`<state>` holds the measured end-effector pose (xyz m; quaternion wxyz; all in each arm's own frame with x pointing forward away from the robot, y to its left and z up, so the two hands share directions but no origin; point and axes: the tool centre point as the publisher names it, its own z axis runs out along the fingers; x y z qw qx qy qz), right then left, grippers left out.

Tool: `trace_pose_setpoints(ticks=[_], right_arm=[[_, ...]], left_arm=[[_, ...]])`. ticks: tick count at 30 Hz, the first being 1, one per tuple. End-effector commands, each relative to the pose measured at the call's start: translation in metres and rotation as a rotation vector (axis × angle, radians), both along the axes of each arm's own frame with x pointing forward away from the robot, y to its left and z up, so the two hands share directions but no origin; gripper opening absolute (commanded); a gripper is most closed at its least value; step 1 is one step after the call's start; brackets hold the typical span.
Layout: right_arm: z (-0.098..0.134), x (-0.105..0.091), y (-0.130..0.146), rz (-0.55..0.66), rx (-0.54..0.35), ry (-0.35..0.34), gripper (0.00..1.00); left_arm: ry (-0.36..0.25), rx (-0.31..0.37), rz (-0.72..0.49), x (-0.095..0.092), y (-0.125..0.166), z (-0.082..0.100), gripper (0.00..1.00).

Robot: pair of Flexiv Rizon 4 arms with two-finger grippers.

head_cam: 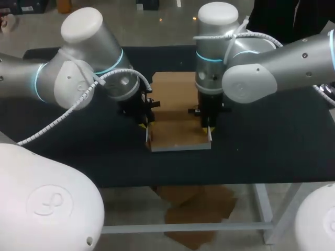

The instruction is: Assemble the packaging by folding the flat box into shape, placing the metal phone stand inside, and closing the box properly

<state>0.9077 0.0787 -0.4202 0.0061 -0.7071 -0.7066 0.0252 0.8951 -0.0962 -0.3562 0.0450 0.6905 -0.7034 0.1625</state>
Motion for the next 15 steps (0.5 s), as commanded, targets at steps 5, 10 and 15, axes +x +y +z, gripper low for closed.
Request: trace_pose_setpoints(ticks=[5,10,15], right_arm=[[-0.001,0.000,0.002,0.000,-0.003,0.001,0.00],[-0.001,0.000,0.002,0.000,-0.003,0.001,0.00],[-0.001,0.000,0.002,0.000,-0.003,0.001,0.00]], left_arm=[[-0.012,-0.068,0.022,-0.009,0.030,0.013,0.50],[-0.019,-0.193,0.007,-0.016,0.064,0.025,0.66],[-0.027,-0.298,-0.018,-0.021,0.092,0.028,0.67]])
